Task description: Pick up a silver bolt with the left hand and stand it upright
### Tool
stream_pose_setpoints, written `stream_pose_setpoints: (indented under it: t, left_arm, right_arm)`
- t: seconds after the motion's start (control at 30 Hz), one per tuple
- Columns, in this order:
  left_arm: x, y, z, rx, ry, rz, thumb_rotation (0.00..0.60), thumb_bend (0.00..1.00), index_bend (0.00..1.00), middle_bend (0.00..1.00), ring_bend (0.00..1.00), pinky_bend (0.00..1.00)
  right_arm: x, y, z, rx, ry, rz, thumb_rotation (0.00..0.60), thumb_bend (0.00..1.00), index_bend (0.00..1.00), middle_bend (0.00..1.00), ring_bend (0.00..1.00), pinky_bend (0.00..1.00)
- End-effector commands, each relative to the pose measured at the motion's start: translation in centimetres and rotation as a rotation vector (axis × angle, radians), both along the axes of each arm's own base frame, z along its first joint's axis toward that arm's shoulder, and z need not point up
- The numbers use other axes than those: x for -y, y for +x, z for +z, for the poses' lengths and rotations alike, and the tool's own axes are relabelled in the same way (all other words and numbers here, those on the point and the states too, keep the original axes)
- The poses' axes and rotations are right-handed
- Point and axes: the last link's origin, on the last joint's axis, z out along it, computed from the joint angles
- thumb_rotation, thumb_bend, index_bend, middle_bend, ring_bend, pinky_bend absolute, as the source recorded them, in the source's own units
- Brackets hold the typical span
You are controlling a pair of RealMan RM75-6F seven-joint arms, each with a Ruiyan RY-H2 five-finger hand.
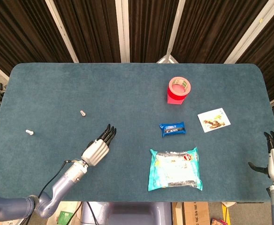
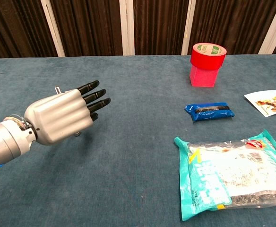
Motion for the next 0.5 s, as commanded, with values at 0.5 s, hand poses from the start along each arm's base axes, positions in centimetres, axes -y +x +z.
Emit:
stream_pose_setpoints:
  t: [0.5]
  left_arm:
    - [4.1, 4.0, 13.7, 0.962, -0.084, 0.397, 0.600, 0.41, 0.27, 0.01, 0.00, 0.00]
  right_arm:
    - [-0.3, 0.6, -0.2, -0.011, 0.014, 0.023, 0.600, 0.00, 0.11, 0.00, 0.00, 0.00]
